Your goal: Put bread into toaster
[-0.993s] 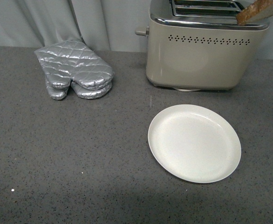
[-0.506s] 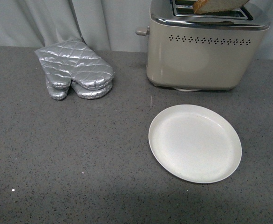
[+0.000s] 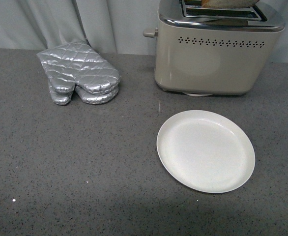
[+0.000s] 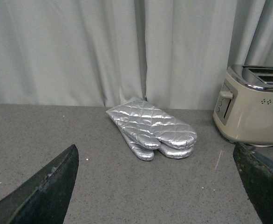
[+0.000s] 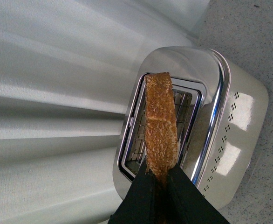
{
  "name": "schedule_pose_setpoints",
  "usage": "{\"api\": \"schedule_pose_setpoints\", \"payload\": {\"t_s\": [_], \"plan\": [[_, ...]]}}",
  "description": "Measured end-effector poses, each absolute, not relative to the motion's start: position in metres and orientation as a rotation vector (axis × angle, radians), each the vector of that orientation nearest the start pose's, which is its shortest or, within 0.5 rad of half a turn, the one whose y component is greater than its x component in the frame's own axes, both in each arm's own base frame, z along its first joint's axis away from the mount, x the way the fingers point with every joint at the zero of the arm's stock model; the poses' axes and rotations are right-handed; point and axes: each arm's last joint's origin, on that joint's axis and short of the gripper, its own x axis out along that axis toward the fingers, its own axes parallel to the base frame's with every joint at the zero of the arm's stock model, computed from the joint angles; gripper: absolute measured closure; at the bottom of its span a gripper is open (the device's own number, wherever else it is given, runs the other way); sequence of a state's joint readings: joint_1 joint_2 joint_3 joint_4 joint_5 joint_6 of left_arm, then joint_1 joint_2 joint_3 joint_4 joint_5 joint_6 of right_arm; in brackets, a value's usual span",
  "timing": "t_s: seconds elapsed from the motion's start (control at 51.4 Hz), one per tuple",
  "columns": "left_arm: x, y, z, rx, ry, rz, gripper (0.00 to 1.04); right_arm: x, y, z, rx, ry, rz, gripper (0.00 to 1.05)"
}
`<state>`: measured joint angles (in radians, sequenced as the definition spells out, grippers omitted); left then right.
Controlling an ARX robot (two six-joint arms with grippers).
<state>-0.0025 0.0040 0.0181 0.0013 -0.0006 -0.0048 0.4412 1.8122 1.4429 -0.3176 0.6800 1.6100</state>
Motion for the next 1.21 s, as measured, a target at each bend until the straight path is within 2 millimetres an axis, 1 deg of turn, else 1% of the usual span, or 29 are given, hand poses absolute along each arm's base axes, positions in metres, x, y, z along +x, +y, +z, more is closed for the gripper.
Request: {"api": "schedule_pose_setpoints", "payload": {"t_s": [0.448, 0.895, 0.915, 0.934, 0.973, 0.993, 1.032, 1.09, 1.168, 1.207], "plan": [[0.097, 0.0, 0.17, -0.005, -0.015, -0.002, 0.07, 0.388, 0.161, 0.257, 1.194, 0.275, -0.653, 1.03], [0.097, 0.0, 0.17, -0.005, -0.015, -0.002, 0.07, 0.405, 0.154, 0.239, 1.156, 0.292, -0.682, 1.03], [0.097, 0.0, 0.17, -0.005, -0.015, -0.002, 0.07, 0.405, 0.154, 0.239, 1.147, 0.293, -0.678, 1.0], [0.097, 0.0, 0.17, -0.005, -0.015, -0.002, 0.07, 0.407, 0.154, 0.239, 1.143, 0.291, -0.672, 0.94], [0.097, 0.0, 0.17, -0.005, -0.015, -0.002, 0.07, 0.408, 0.155, 0.24, 1.133, 0.286, -0.654, 0.87], [0.097, 0.0, 0.17, -0.005, -0.015, -0.002, 0.07, 0.41, 0.155, 0.242, 1.125, 0.277, -0.638, 0.82], [0.097, 0.0, 0.17, -0.005, -0.015, -0.002, 0.07, 0.412, 0.156, 0.245, 1.111, 0.254, -0.619, 0.74], [0.097, 0.0, 0.17, -0.005, -0.015, -0.002, 0.07, 0.414, 0.156, 0.252, 1.063, 0.189, -0.563, 0.6], [0.097, 0.0, 0.17, -0.005, -0.015, -0.002, 0.07, 0.412, 0.157, 0.262, 0.991, 0.132, -0.477, 0.46], [0.097, 0.0, 0.17, -0.005, -0.015, -0.002, 0.07, 0.41, 0.156, 0.267, 0.946, 0.108, -0.441, 0.4]]}}
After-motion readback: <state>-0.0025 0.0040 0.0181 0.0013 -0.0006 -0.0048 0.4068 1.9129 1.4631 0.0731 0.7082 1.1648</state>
